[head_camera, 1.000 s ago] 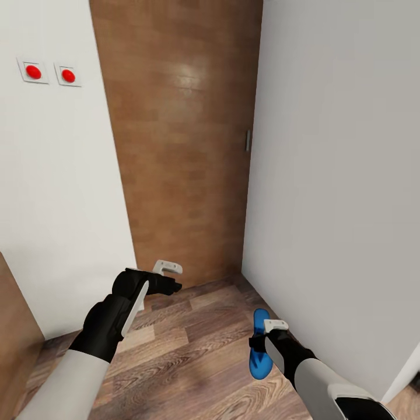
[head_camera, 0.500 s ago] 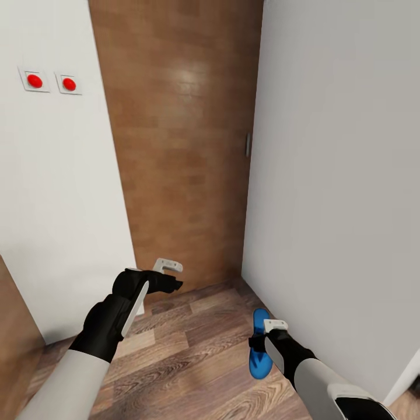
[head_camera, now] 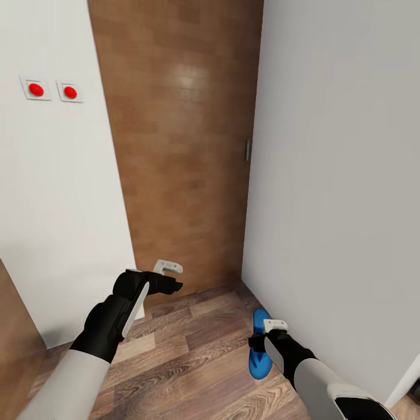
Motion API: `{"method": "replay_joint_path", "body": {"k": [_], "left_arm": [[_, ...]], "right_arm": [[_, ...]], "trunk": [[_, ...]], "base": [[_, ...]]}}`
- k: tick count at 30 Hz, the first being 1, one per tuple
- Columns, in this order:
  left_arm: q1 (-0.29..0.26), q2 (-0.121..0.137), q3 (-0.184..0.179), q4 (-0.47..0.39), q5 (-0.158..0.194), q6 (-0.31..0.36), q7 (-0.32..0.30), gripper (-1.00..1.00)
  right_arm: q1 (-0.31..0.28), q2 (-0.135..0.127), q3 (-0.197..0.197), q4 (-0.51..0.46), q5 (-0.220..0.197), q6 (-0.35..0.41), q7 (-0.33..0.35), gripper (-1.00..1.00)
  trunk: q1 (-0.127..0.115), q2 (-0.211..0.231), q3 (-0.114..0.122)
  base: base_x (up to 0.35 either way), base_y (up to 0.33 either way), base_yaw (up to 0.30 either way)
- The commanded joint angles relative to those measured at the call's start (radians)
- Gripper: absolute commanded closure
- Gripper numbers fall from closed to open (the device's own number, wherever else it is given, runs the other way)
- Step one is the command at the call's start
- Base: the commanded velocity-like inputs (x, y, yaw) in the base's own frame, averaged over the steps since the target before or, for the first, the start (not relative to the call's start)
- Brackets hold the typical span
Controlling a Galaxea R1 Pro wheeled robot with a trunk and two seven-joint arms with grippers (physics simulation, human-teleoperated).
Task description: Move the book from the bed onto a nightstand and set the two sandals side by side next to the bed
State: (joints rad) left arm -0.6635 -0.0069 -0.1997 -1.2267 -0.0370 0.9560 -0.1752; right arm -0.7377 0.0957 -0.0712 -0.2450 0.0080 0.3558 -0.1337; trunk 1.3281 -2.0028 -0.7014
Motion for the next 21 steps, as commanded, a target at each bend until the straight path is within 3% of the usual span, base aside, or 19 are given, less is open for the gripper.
{"method": "replay_joint_path", "body": {"k": [1, 21], "left_arm": [[-0.001, 0.0, 0.0, 0.005, -0.004, 0.002, -0.004, -1.0], [-0.001, 0.001, 0.0, 0.015, -0.004, -0.014, -0.004, -1.0]], "right_arm": [[0.0, 0.001, -0.007, -0.002, 0.0, 0.005, -0.003, 1.0], [0.0, 0.001, -0.007, 0.0, 0.0, 0.005, -0.003, 1.0]], "trunk": [[-0.004, 0.007, 0.002], [-0.081, 0.147, 0.065]], "base": [[0.0, 0.0, 0.0], [0.0, 0.0, 0.0]]}}
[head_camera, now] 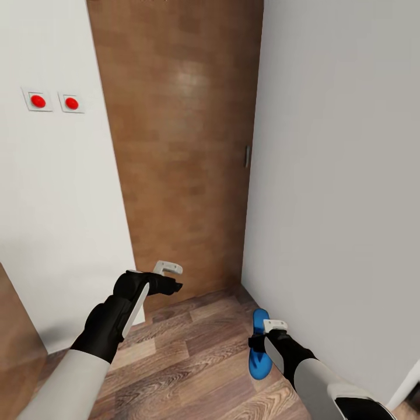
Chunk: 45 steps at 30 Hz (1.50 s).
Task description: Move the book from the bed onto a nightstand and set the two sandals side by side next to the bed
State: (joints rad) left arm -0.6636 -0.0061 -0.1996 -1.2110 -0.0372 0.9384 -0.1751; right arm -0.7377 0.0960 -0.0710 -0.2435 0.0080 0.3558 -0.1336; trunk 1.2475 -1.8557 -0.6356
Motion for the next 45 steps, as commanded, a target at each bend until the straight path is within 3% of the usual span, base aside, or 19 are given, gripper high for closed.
{"method": "replay_joint_path", "body": {"k": [1, 39, 45], "left_arm": [[-0.001, 0.0, 0.0, -0.001, -0.004, 0.004, -0.004, -1.0], [-0.001, 0.0, -0.004, -0.001, -0.003, 0.0, -0.006, -1.0], [-0.001, 0.0, -0.004, -0.001, -0.002, 0.0, -0.006, -1.0]], "right_arm": [[0.0, 0.001, -0.007, -0.002, 0.0, 0.005, -0.003, 1.0], [0.0, 0.002, -0.007, -0.002, -0.002, 0.005, -0.002, 1.0], [0.0, 0.002, -0.007, -0.002, -0.003, 0.005, -0.001, 1.0]], "trunk": [[-0.004, 0.007, 0.002], [-0.15, 0.273, 0.121], [-0.15, 0.273, 0.121]], "base": [[0.0, 0.0, 0.0], [0.0, 0.0, -0.003], [0.0, 0.0, -0.125]]}}
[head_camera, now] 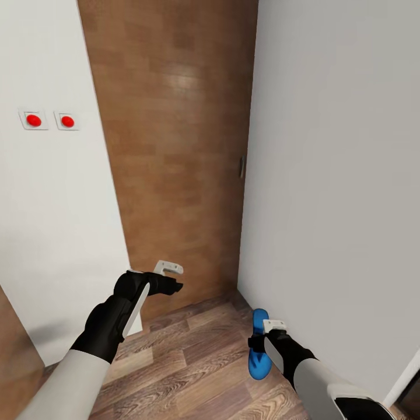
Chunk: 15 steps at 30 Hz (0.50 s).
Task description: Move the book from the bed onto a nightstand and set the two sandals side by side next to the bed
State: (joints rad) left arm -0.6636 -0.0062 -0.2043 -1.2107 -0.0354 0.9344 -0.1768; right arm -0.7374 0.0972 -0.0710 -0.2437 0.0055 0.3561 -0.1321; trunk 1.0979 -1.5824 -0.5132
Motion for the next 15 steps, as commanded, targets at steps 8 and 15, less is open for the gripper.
{"method": "replay_joint_path", "body": {"k": [8, 15], "left_arm": [[-0.001, 0.001, 0.0, -0.003, -0.002, 0.004, -0.005, -1.0], [0.0, 0.002, 0.0, -0.004, -0.001, 0.004, -0.006, -1.0]], "right_arm": [[0.0, 0.002, -0.007, 0.0, -0.001, 0.004, -0.003, 1.0], [0.0, 0.003, -0.007, 0.0, -0.001, 0.004, -0.003, 1.0]], "trunk": [[0.0, -0.001, -0.001], [0.0, -0.001, -0.001]], "base": [[0.0, 0.0, -0.218], [0.0, 0.0, -0.251]]}}
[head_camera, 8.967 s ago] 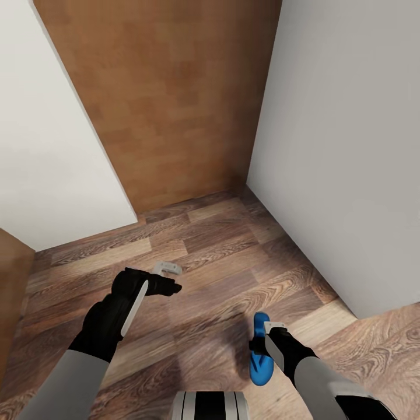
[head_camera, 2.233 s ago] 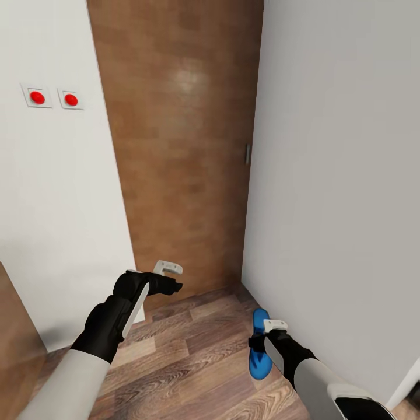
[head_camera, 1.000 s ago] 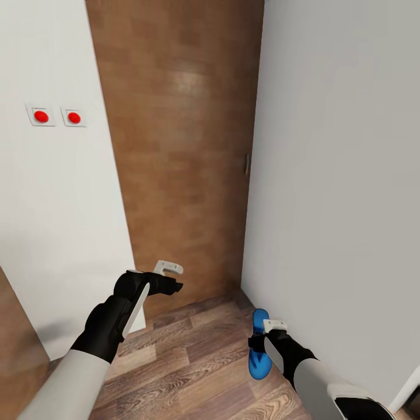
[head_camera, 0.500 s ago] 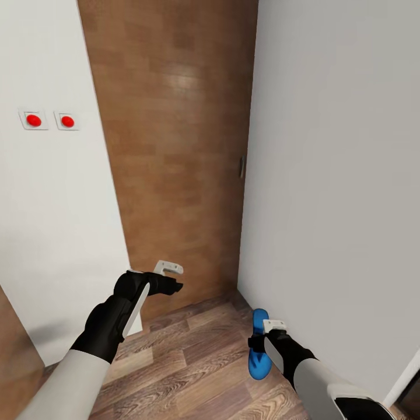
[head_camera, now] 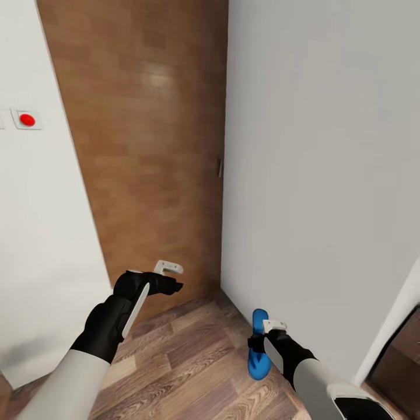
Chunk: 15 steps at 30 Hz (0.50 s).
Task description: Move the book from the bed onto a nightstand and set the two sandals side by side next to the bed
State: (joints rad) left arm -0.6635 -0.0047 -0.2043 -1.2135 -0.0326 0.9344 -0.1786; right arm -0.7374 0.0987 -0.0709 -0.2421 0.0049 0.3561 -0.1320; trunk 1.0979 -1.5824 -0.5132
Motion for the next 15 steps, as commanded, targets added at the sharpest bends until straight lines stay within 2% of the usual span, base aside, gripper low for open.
{"method": "replay_joint_path", "body": {"k": [1, 15], "left_arm": [[-0.001, 0.0, 0.0, -0.002, -0.003, 0.004, -0.004, -1.0], [-0.001, -0.001, 0.0, -0.002, -0.004, 0.004, -0.003, -1.0]], "right_arm": [[0.0, 0.001, -0.007, -0.002, 0.0, 0.004, -0.003, 1.0], [0.0, 0.001, -0.007, -0.002, 0.0, 0.004, -0.003, 1.0]], "trunk": [[0.0, -0.001, -0.001], [0.0, -0.001, -0.001]], "base": [[0.0, 0.0, -0.263], [0.0, 0.0, -0.267]]}}
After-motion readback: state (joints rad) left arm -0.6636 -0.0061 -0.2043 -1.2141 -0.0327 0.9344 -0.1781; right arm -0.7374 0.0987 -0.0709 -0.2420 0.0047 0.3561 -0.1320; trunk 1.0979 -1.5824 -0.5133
